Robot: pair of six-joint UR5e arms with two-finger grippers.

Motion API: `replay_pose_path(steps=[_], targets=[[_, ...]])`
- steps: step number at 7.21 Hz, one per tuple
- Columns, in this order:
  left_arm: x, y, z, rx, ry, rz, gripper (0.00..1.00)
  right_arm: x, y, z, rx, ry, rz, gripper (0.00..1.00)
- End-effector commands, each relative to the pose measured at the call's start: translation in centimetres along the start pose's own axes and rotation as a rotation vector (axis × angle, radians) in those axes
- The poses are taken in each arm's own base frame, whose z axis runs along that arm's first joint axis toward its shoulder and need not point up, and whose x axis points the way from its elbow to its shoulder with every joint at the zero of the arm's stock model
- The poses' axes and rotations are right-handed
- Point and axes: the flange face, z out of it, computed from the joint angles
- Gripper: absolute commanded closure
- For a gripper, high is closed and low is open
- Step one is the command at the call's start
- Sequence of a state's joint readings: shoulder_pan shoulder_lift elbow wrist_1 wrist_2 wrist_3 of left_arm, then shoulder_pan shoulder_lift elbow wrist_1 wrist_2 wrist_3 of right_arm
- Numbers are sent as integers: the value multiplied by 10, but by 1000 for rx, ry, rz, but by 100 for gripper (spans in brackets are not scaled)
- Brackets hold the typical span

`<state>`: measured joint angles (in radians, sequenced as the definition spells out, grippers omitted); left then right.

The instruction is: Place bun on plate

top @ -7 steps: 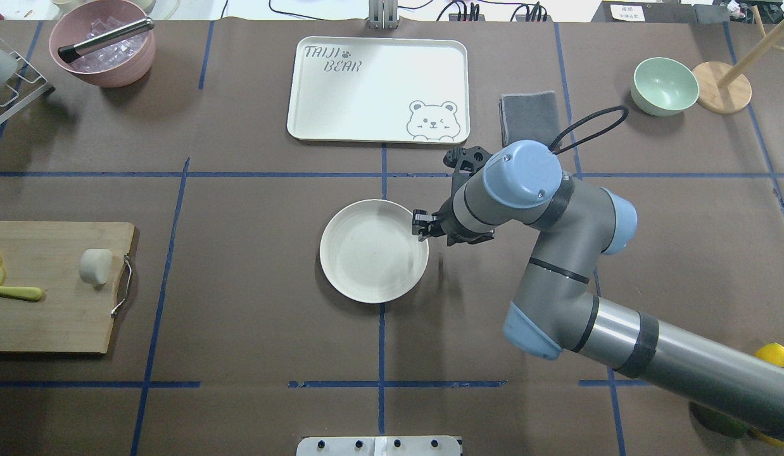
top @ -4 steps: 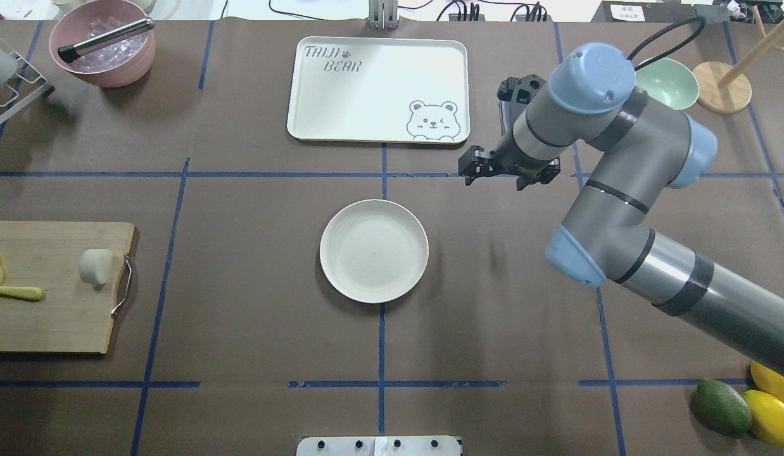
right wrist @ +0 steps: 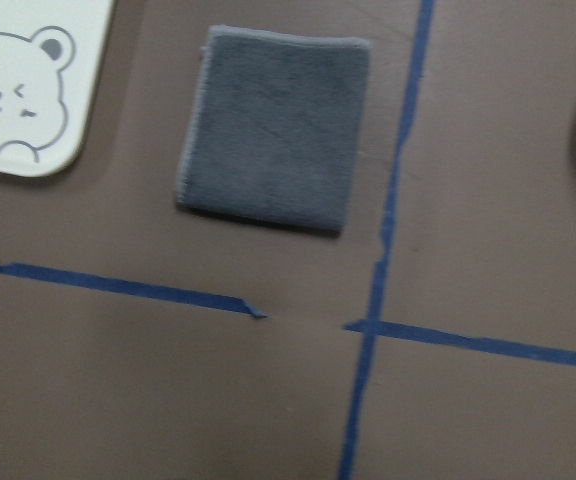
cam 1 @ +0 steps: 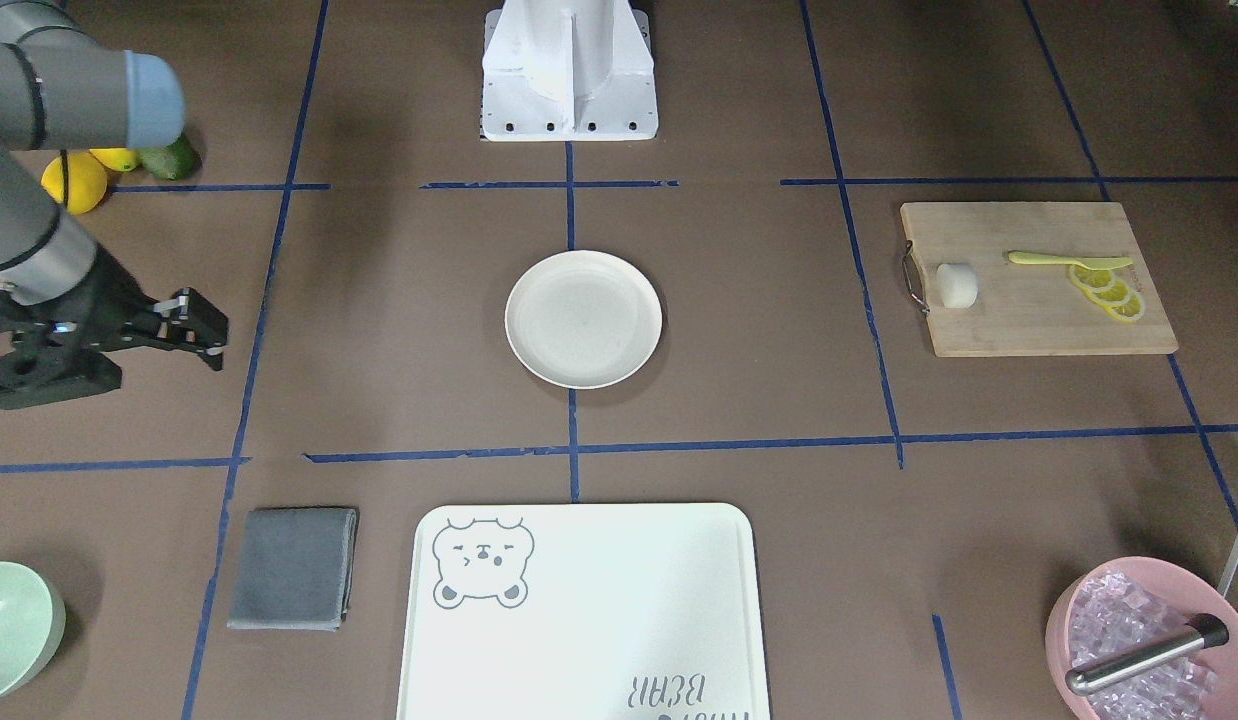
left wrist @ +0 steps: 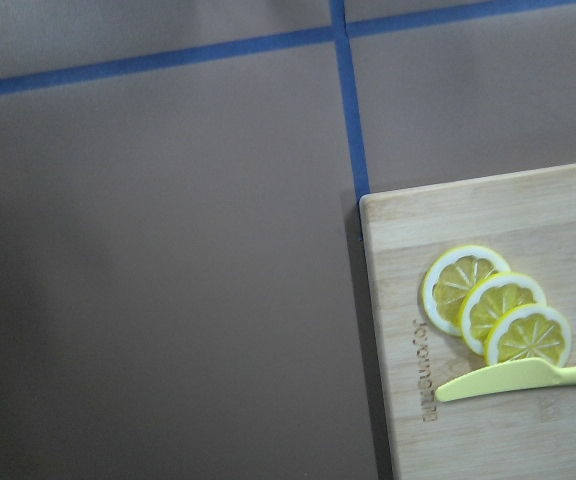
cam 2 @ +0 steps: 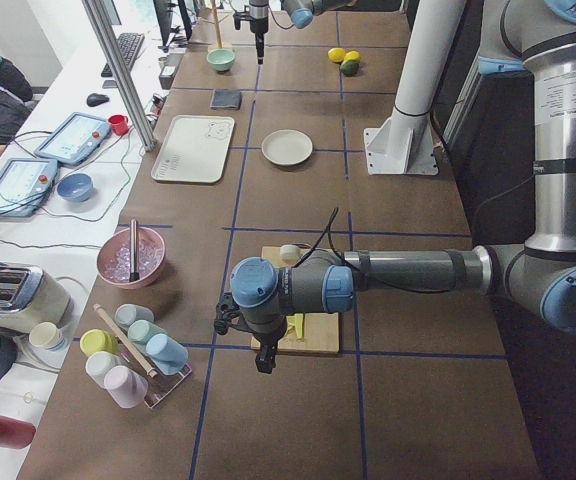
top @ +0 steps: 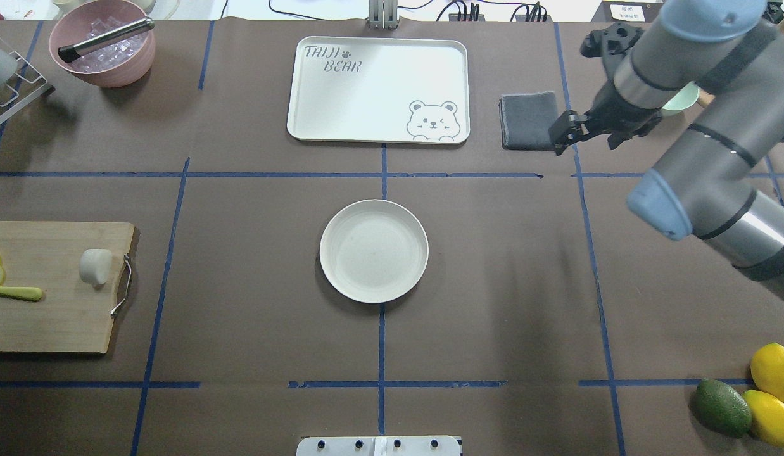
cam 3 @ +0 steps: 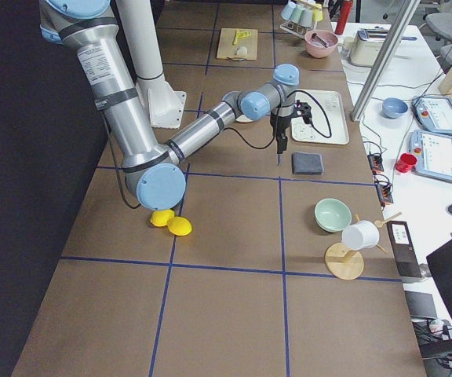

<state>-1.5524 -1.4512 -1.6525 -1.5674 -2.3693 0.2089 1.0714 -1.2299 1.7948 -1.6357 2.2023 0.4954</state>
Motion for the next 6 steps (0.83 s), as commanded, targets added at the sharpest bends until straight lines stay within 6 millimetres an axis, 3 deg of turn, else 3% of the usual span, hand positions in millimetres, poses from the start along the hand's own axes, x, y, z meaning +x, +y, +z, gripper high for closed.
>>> replay_pose_path(steps=[1, 3, 4, 5, 6], targets=[[5, -10, -7, 81, -18, 83, 0, 134, 33, -25, -6, 20, -118, 0], [11, -21, -11, 105, -19, 82, 0, 235, 100, -23, -47, 50, -142, 0], [11, -21, -11, 106, -20, 86, 0, 280, 153, -7, -97, 29, -53, 0], [12, -22, -12, 116, -20, 98, 0, 312, 182, -18, -80, 31, 0, 0], [18, -25, -16, 131, -23, 118, 0, 336, 220, -14, -102, 27, -6, 0]])
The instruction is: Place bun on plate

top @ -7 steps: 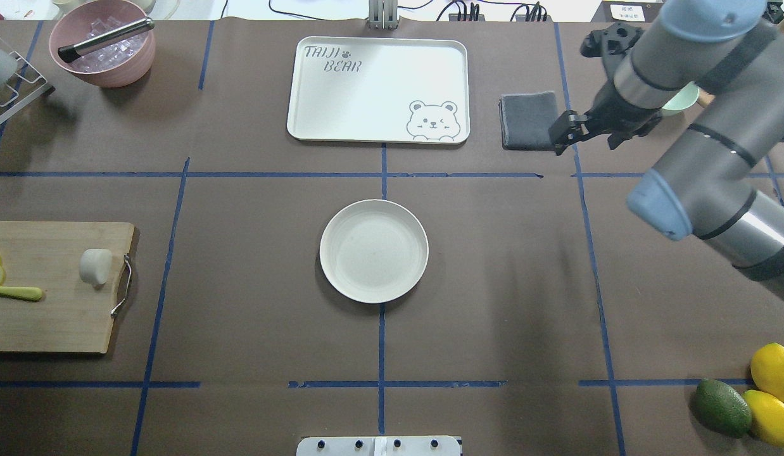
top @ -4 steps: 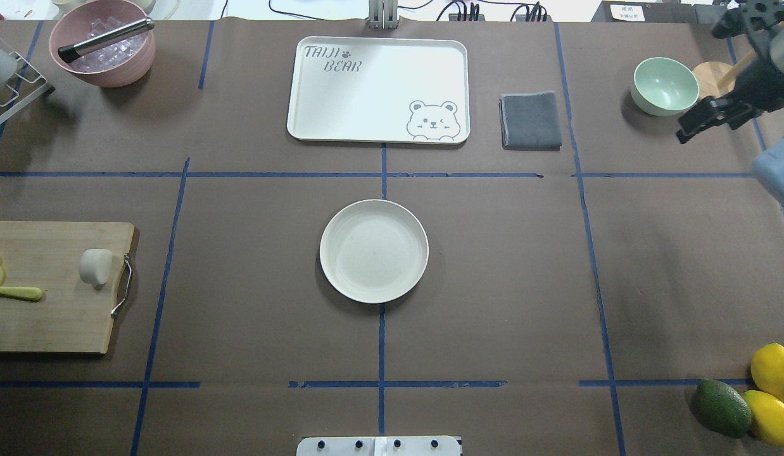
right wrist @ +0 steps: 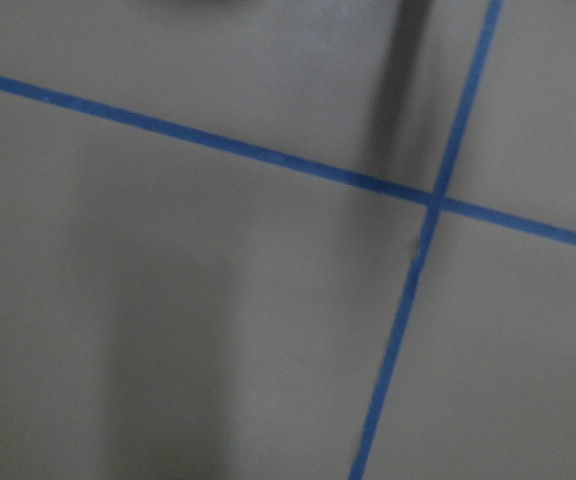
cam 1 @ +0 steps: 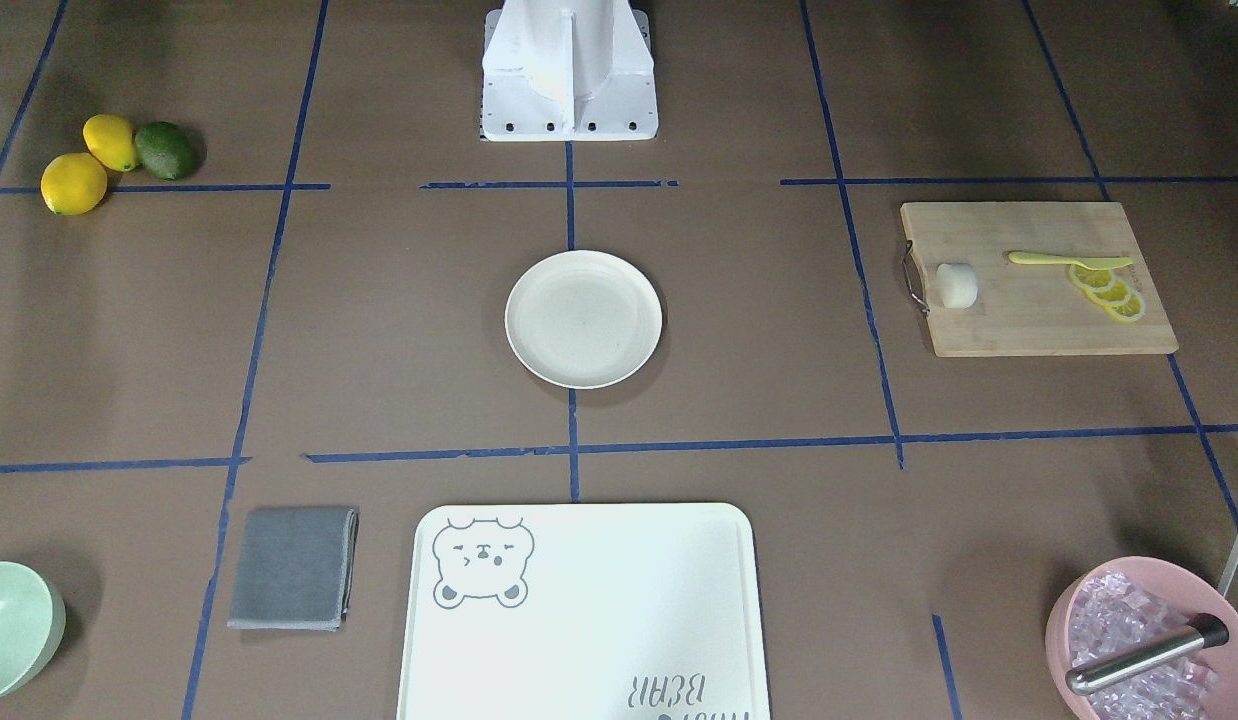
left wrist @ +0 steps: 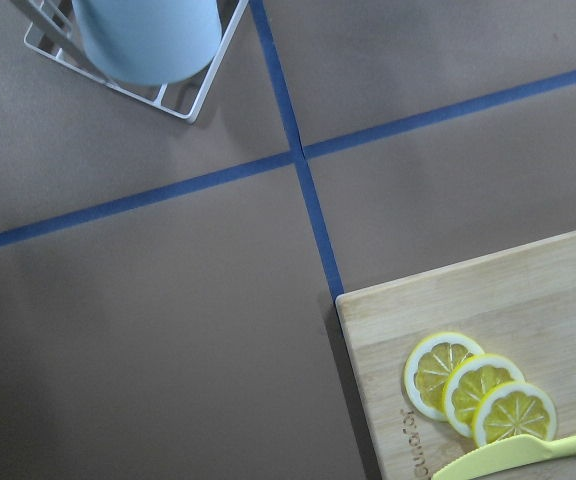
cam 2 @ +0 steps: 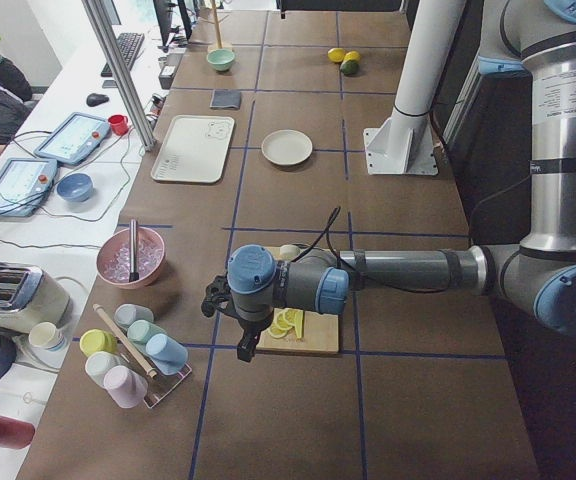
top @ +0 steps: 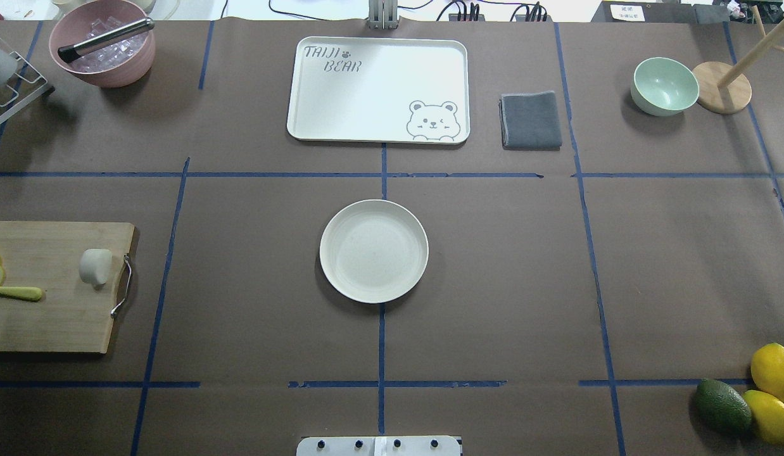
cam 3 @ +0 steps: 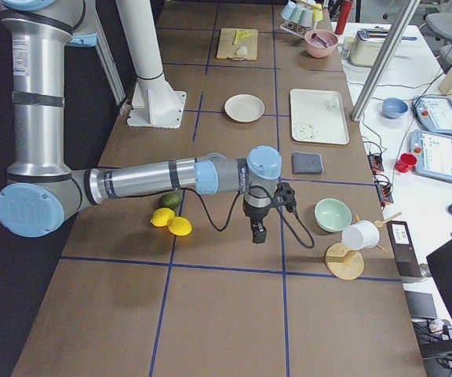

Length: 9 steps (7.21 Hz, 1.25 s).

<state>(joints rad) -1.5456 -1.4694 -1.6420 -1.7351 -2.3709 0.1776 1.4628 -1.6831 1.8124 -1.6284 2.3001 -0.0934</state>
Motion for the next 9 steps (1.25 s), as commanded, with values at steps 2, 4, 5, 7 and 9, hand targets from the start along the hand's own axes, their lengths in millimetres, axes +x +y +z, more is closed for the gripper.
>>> replay_pose_path(steps=[2, 4, 5, 7, 9], targets=[[38, -19, 8, 37, 91, 87, 0, 45, 64, 6, -15, -6, 39, 0], [94, -36, 28, 39, 130, -56, 0, 45, 63, 6, -15, -4, 37, 0], [127, -42, 46, 47, 147, -100, 0, 45, 64, 6, -16, -7, 40, 0], [216, -47, 81, 58, 75, -152, 0, 45, 64, 6, -15, -7, 39, 0], [280, -38, 111, 30, 58, -207, 0, 45, 64, 7, -12, -7, 35, 0]])
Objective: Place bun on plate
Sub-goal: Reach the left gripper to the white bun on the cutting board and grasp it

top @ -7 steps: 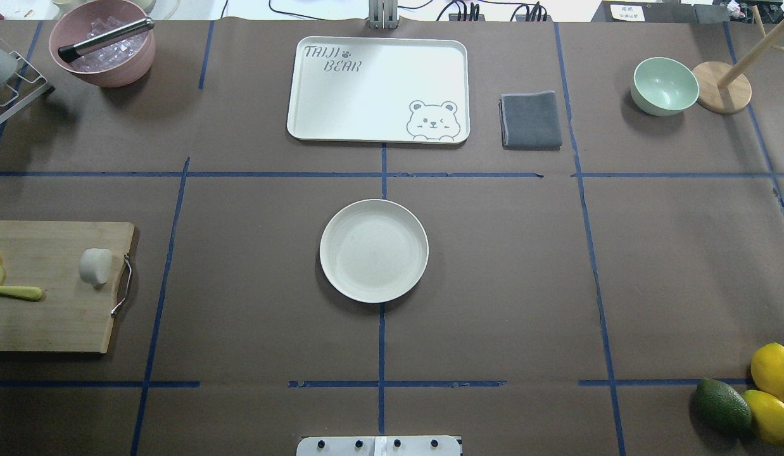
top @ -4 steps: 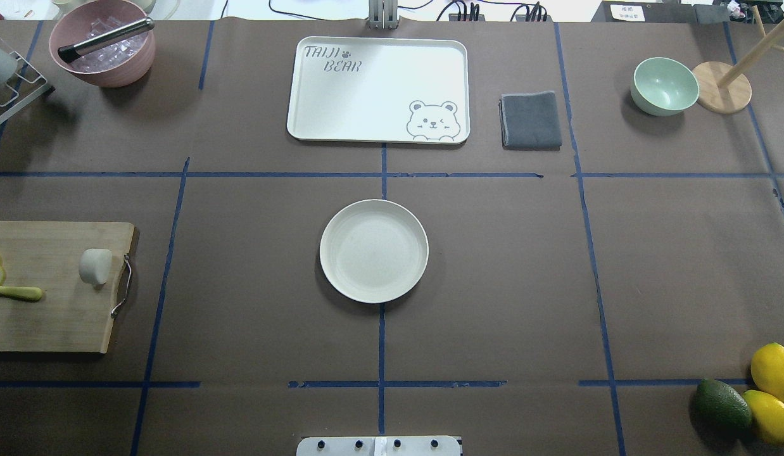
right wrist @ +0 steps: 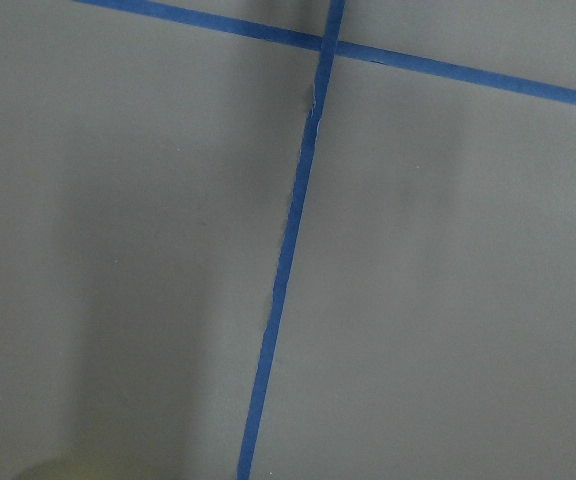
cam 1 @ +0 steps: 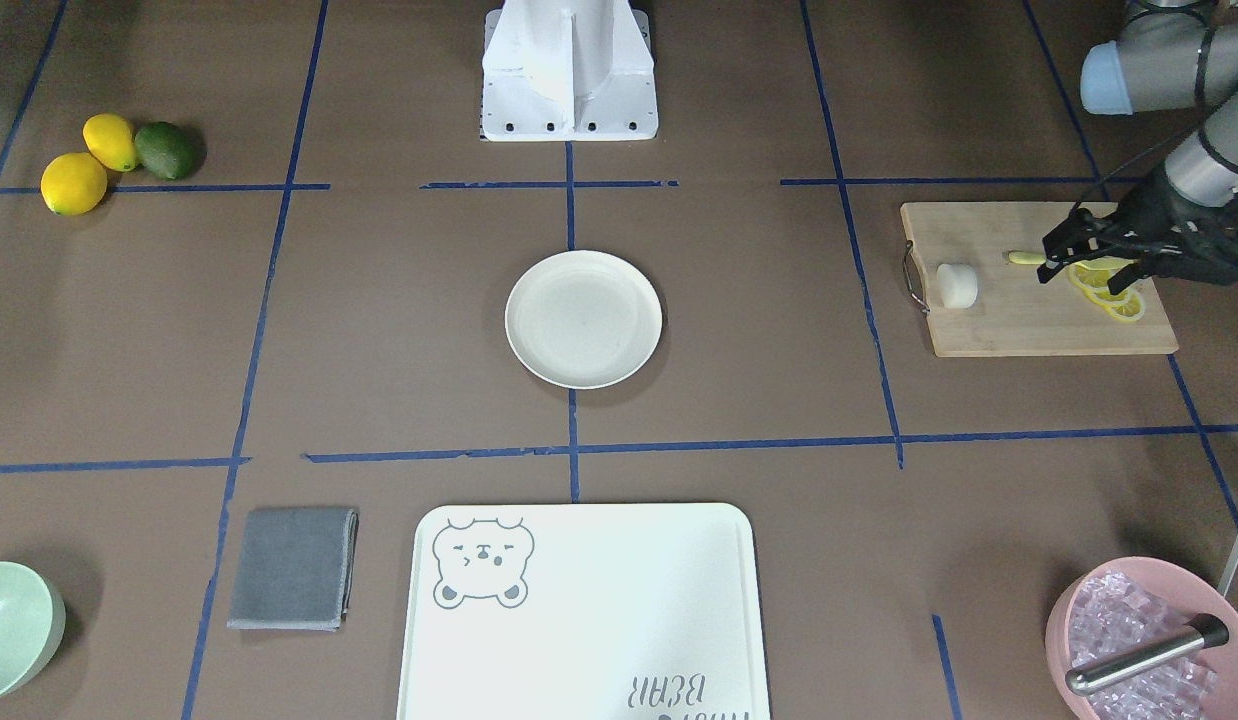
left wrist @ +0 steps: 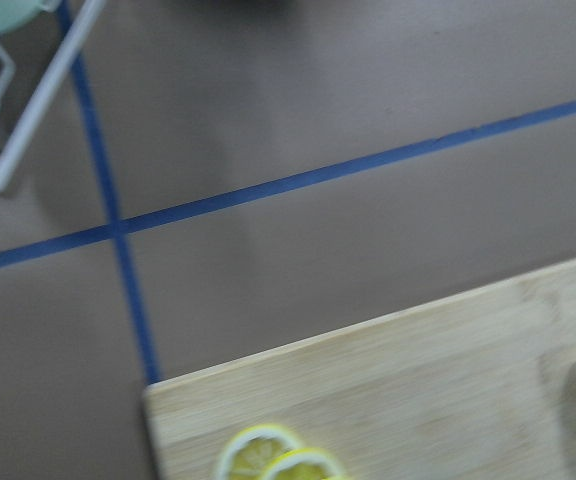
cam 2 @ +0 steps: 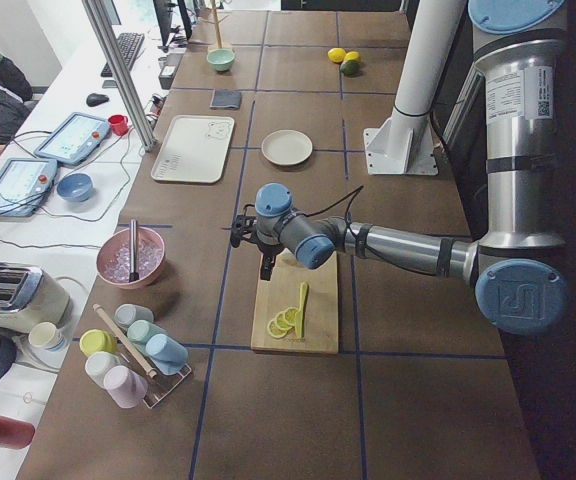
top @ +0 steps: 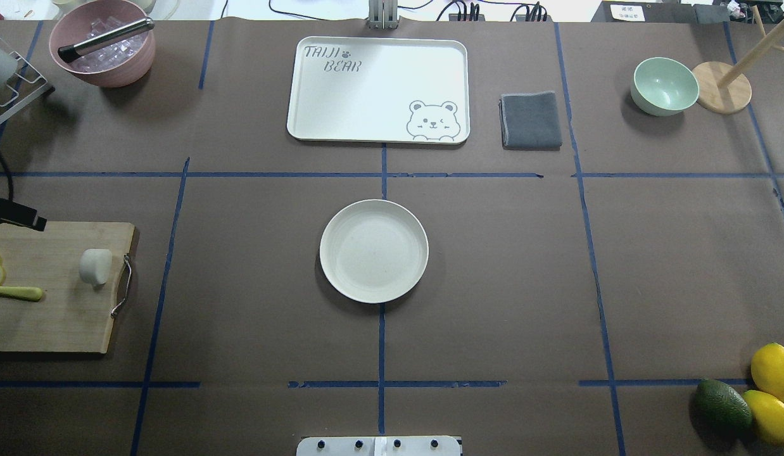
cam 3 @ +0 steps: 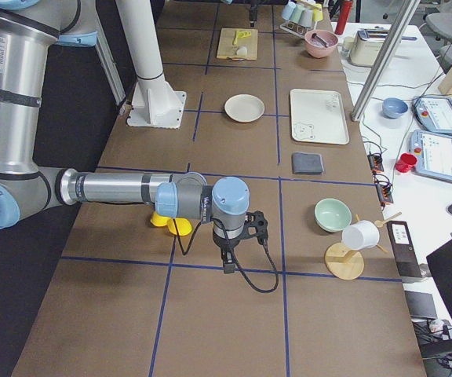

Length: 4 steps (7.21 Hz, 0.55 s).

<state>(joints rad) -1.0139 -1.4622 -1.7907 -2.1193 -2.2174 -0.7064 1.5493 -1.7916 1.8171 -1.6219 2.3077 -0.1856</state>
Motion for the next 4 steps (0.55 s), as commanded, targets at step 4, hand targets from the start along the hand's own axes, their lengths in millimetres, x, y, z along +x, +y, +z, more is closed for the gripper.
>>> replay_pose_path(steps=[4], targets=[[72, 36, 64, -51, -45, 24, 0, 1, 1, 1, 0, -1, -3, 0]])
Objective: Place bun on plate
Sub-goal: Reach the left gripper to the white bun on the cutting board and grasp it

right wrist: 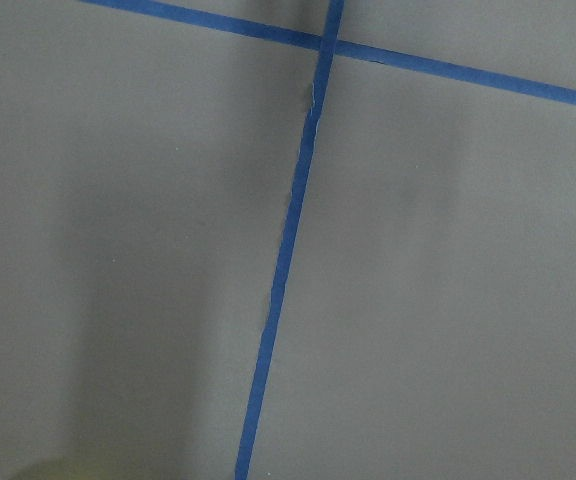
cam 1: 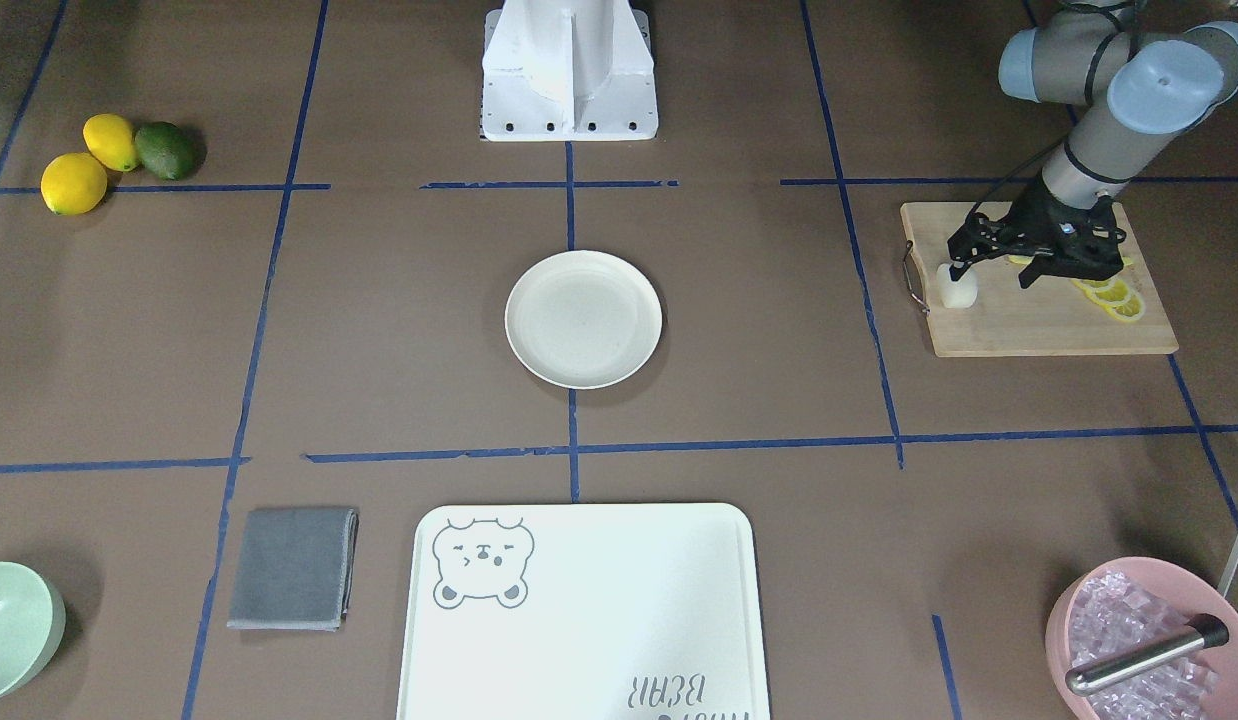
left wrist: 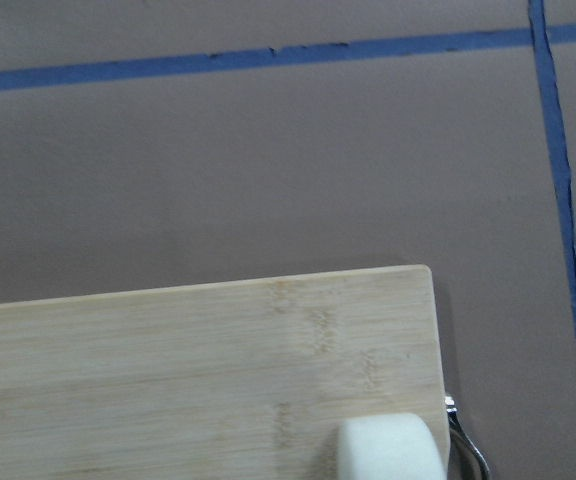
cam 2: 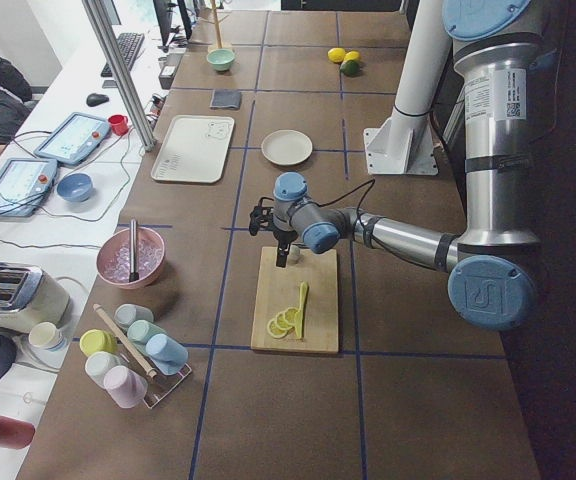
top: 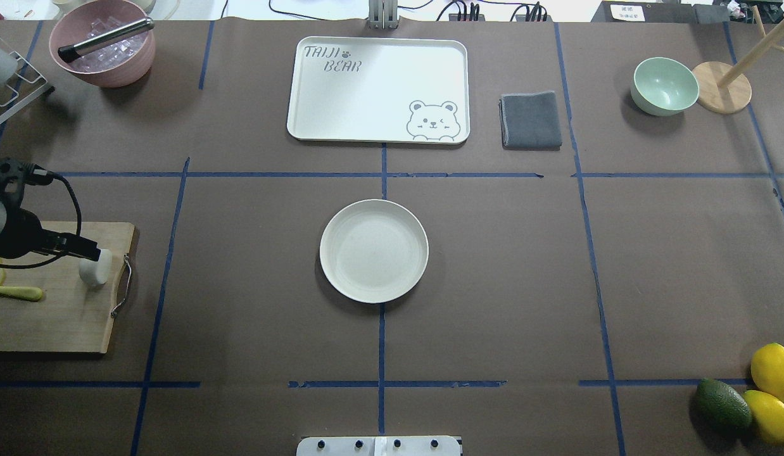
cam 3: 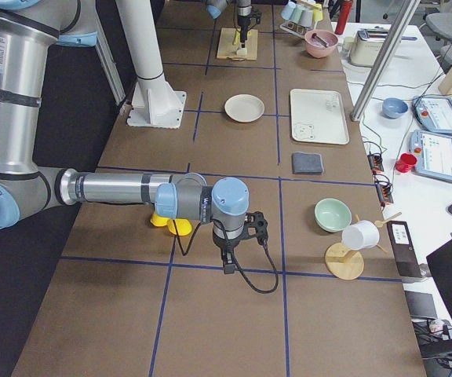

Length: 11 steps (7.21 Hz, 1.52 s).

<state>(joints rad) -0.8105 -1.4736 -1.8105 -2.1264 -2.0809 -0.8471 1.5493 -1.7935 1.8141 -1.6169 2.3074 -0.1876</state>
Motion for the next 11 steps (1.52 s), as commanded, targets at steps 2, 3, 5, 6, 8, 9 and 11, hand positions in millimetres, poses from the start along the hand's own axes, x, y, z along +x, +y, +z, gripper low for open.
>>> replay_pose_path(steps=[2, 3, 5, 6, 8, 9, 11], targets=[[12, 8, 15, -32, -1, 16, 34, 0, 1, 1, -1, -2, -1, 0], [12, 8, 15, -32, -1, 7, 70, 0, 1, 1, -1, -2, -1, 0], [14, 7, 13, -30, 2, 9, 72, 0, 1, 1, 0, -3, -1, 0], [20, 6, 9, -26, 11, 14, 72, 0, 1, 1, -1, -3, 0, 0], [66, -21, -10, -19, 15, 11, 72, 1, 1, 1, -2, -3, 0, 0], [102, -37, -30, -11, 23, -25, 72, 2, 5, 3, -5, -4, 3, 0], [216, -73, -54, -7, 56, -122, 72, 2, 5, 3, -7, -4, 7, 0]])
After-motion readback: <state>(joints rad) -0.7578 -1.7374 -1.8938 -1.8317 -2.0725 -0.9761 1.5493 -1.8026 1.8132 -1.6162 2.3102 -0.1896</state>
